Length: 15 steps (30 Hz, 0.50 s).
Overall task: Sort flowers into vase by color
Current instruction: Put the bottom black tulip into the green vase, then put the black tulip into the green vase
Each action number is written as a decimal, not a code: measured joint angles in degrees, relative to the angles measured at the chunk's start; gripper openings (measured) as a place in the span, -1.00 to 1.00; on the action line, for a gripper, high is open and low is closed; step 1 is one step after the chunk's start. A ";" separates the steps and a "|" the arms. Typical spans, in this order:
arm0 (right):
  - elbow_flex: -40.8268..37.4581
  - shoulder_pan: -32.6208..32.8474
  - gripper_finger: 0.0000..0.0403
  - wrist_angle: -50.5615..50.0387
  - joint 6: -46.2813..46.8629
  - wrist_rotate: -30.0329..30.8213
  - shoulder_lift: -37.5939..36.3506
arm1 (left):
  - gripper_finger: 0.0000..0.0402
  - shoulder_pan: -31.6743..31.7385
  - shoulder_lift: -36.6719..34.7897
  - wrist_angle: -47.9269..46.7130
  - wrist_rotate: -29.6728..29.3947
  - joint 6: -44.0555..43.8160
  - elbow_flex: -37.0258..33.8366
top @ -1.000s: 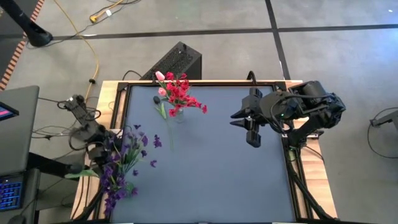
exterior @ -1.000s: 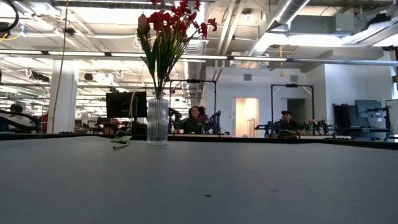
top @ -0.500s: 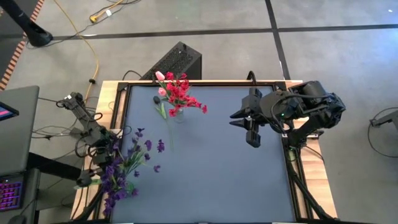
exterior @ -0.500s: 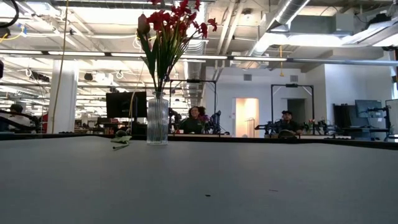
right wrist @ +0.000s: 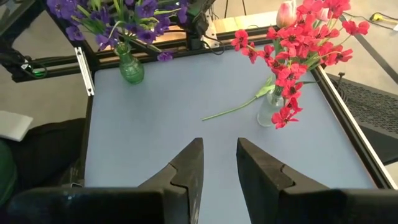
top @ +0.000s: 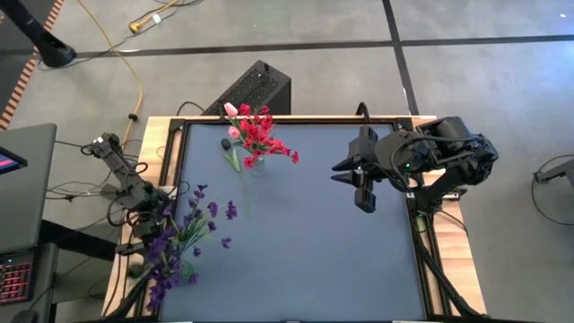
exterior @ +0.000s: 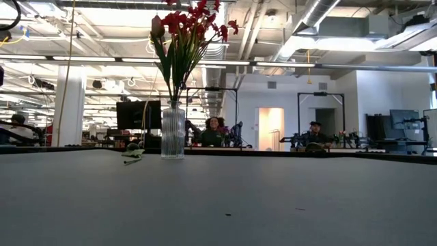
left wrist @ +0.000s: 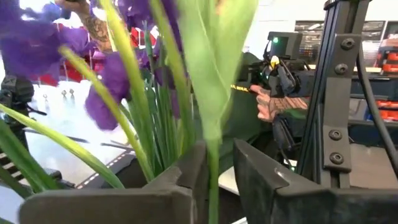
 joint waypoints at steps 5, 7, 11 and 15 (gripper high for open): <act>0.00 0.00 -0.40 0.01 0.46 -0.02 0.00 | -0.55 -0.01 -0.02 -2.21 0.12 -2.84 0.37; 0.00 0.00 -0.40 0.17 0.50 -0.02 0.00 | -0.51 -0.01 -0.02 -7.04 -0.19 -4.06 1.96; -0.02 0.00 -0.40 1.21 0.58 -0.08 0.00 | -0.49 -0.04 -0.02 -19.51 -4.95 -5.70 6.53; 0.00 0.00 -0.40 2.21 0.59 -0.24 0.00 | -0.49 -0.01 -0.01 -30.18 -8.97 -8.09 11.54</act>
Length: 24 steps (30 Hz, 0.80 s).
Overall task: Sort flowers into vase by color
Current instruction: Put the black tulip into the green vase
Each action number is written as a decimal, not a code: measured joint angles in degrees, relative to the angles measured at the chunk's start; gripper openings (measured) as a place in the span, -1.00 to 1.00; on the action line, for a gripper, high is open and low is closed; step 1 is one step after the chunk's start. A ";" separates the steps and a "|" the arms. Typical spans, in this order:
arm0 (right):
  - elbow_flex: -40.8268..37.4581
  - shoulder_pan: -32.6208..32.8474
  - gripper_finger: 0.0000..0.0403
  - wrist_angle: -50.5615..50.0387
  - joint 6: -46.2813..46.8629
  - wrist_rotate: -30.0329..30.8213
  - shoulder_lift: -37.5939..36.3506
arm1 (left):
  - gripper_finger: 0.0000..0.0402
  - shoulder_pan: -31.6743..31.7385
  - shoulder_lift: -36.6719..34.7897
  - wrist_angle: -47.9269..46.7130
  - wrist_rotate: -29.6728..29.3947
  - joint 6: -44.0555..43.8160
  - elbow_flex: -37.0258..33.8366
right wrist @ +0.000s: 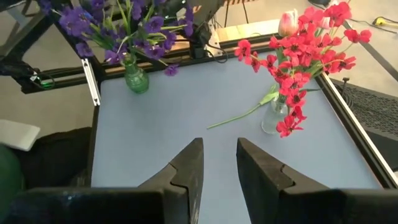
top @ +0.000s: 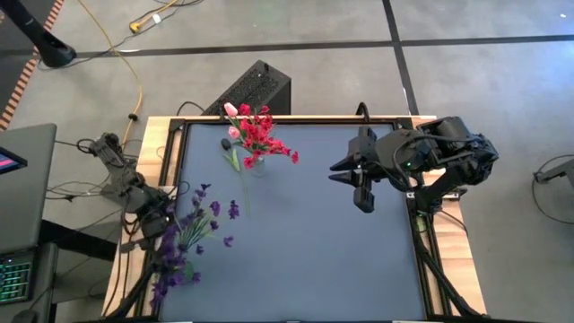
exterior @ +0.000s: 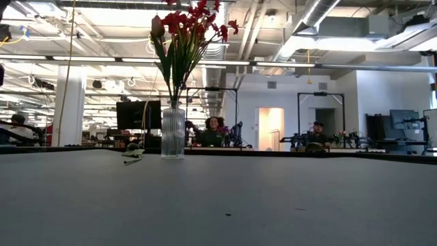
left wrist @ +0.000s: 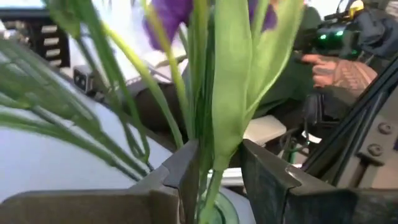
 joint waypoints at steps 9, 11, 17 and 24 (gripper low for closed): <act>-0.04 0.00 -0.40 0.57 -0.02 -1.68 0.59 | -0.49 0.00 -0.01 -7.90 0.09 -8.80 5.82; -0.05 0.00 -0.40 0.57 -0.02 -2.05 0.79 | -0.49 0.00 0.01 -10.09 0.65 -10.27 7.09; -0.04 0.00 -0.40 0.54 -0.04 -3.08 0.90 | -0.49 0.00 -0.01 -20.04 0.97 -13.73 12.44; -0.04 0.00 -0.40 0.54 0.46 -3.08 0.90 | -0.49 0.02 0.00 -36.16 -5.33 -20.50 20.49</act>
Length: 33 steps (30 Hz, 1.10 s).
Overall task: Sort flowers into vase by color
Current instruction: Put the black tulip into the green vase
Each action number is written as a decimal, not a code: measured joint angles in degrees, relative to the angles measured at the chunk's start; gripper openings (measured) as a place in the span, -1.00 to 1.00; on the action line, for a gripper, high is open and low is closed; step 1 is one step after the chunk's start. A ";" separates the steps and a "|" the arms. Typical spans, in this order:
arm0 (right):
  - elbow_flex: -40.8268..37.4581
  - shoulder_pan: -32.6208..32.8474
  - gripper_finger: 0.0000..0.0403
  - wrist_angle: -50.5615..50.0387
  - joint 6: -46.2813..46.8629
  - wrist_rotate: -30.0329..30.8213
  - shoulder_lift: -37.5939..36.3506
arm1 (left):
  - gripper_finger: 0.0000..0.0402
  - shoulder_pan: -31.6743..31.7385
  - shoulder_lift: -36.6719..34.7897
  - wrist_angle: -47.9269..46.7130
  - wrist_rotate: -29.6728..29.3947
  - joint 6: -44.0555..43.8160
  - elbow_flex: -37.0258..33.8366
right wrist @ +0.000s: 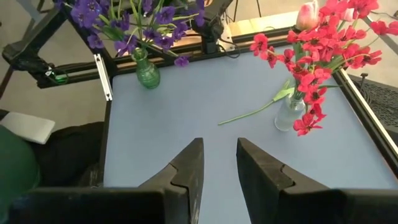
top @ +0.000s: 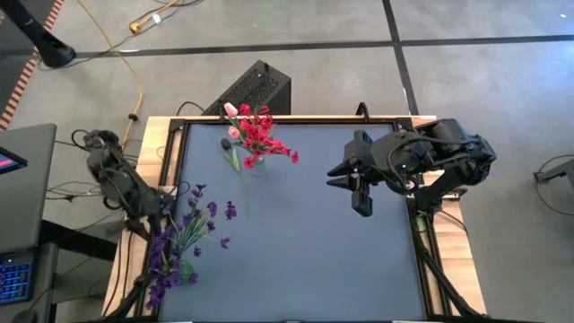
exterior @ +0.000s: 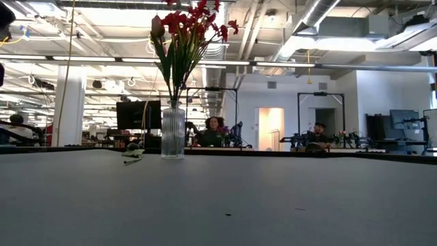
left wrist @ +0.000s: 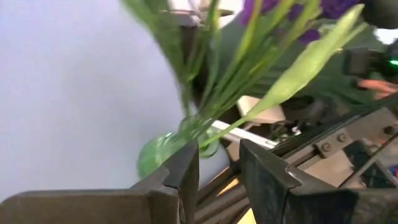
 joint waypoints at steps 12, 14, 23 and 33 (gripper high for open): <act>-0.26 0.98 -0.40 -6.16 1.94 1.40 5.30 | -0.49 0.00 -0.01 -19.23 -21.60 -2.77 13.00; -0.26 1.50 -0.40 -7.62 2.02 1.94 7.18 | -0.49 0.00 -0.01 -19.47 -27.92 -1.29 14.17; -0.26 3.72 -0.42 -5.76 2.15 1.02 17.90 | -0.49 0.04 -0.01 -19.02 -34.69 2.92 14.59; -0.26 7.58 -0.42 6.47 9.25 8.32 33.72 | -0.49 0.05 -0.01 -18.94 -38.29 5.81 14.57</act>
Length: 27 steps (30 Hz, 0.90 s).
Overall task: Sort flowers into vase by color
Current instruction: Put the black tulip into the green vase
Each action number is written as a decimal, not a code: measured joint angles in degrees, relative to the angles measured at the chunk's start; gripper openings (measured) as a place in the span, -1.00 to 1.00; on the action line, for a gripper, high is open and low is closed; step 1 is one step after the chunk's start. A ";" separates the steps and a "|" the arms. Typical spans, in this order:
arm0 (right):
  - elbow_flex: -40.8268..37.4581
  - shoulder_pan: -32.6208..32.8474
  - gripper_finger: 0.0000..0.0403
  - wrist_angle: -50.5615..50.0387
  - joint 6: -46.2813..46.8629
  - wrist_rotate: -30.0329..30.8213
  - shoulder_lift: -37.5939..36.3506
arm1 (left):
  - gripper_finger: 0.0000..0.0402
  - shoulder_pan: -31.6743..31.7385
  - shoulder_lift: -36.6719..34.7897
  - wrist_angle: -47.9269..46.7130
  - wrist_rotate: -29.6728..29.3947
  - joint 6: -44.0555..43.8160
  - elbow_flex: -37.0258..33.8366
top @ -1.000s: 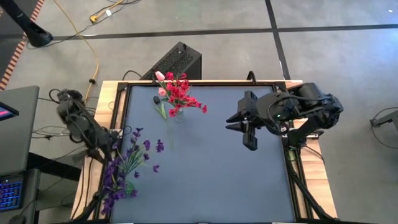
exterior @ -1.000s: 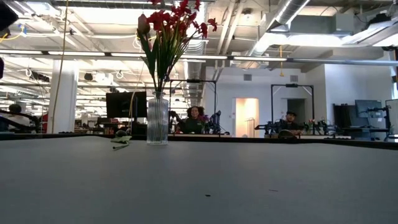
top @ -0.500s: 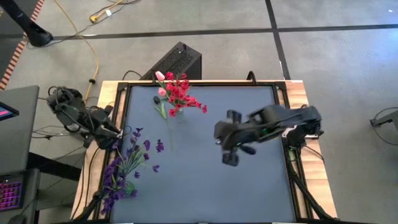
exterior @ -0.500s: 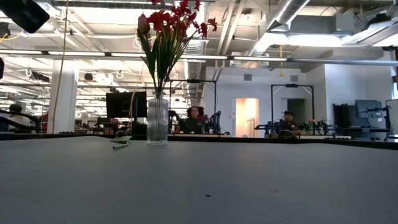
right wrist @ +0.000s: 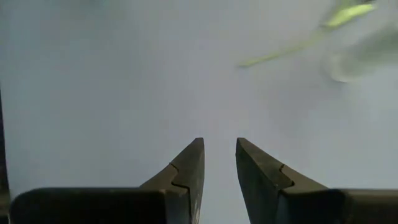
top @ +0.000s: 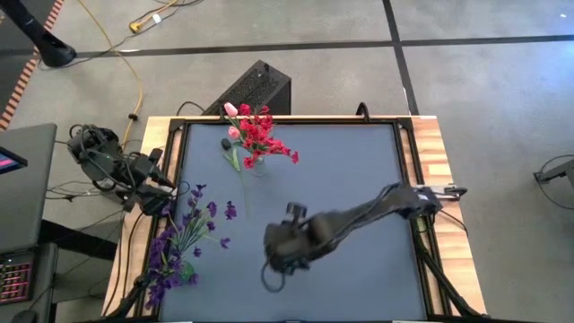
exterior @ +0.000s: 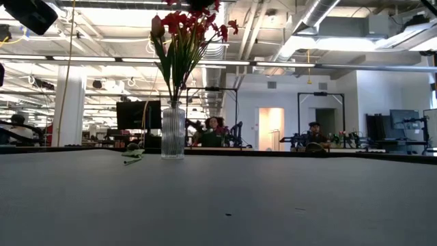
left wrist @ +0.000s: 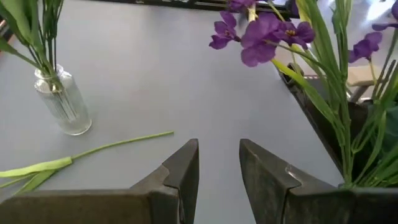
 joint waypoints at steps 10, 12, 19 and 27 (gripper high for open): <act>-0.02 3.53 -0.42 6.71 13.38 13.10 14.48 | -0.49 0.01 0.00 0.22 0.19 0.99 -0.02; -0.02 2.46 -0.42 11.94 11.53 10.95 17.01 | -0.49 -0.01 0.00 0.77 0.17 2.51 -0.02; -0.02 -5.18 -0.42 32.34 4.35 11.05 20.29 | -0.49 -0.01 0.00 4.07 1.90 6.44 -0.04; -6.16 -7.78 -0.42 39.97 16.65 24.79 20.32 | -0.49 0.01 0.00 4.32 5.85 6.49 -0.04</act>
